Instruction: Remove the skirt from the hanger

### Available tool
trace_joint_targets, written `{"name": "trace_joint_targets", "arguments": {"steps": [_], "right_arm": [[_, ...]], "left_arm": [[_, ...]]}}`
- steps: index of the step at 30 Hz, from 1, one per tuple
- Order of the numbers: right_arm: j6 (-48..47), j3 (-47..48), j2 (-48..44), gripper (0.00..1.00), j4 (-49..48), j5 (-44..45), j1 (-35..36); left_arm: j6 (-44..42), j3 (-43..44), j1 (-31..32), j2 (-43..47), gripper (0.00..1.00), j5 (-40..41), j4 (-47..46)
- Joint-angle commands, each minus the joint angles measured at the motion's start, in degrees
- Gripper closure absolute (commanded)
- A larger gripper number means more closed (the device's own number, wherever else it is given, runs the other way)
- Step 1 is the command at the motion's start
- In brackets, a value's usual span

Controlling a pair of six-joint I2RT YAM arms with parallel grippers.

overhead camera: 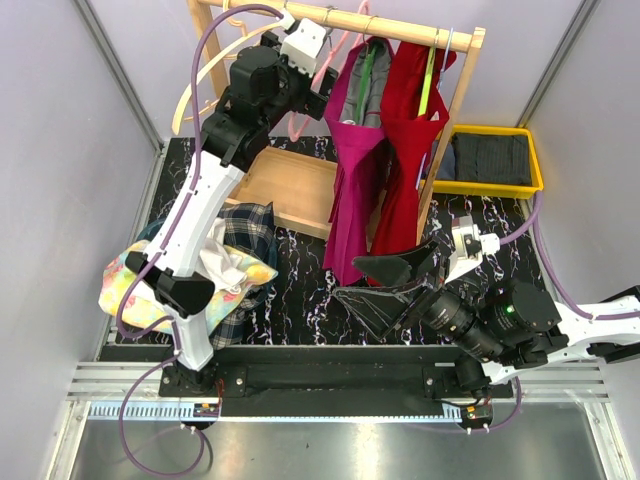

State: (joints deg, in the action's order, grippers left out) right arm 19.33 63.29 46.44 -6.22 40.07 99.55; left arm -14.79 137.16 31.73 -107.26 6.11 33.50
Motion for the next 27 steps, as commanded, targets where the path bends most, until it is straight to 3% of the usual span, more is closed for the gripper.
{"name": "trace_joint_targets", "arguments": {"steps": [1,7,13,19,22,27], "right_arm": [[0.36,-0.09,-0.47,0.00,-1.87,2.02,0.47],[0.71,-0.01,-0.12,0.00,-1.43,1.94,0.65],[1.06,-0.53,0.06,0.00,-0.81,2.64,0.82],[-0.08,-0.36,-0.12,0.00,-0.99,3.61,0.74],[-0.44,-0.44,-0.29,0.00,-0.46,4.57,0.82],[-0.70,-0.53,-0.29,0.00,0.42,4.75,0.91]], "left_arm": [[0.29,-4.78,0.09,6.43,0.01,2.07,-4.66],[-0.42,-12.17,0.62,13.91,0.01,2.85,-6.86],[-2.00,-12.62,2.02,20.77,0.01,3.56,-8.97],[0.89,-16.92,10.61,27.01,0.01,3.21,-9.50],[0.64,-21.05,16.41,27.55,0.01,5.13,-8.89],[2.04,-18.79,18.11,21.67,0.01,5.32,-8.89]]}}
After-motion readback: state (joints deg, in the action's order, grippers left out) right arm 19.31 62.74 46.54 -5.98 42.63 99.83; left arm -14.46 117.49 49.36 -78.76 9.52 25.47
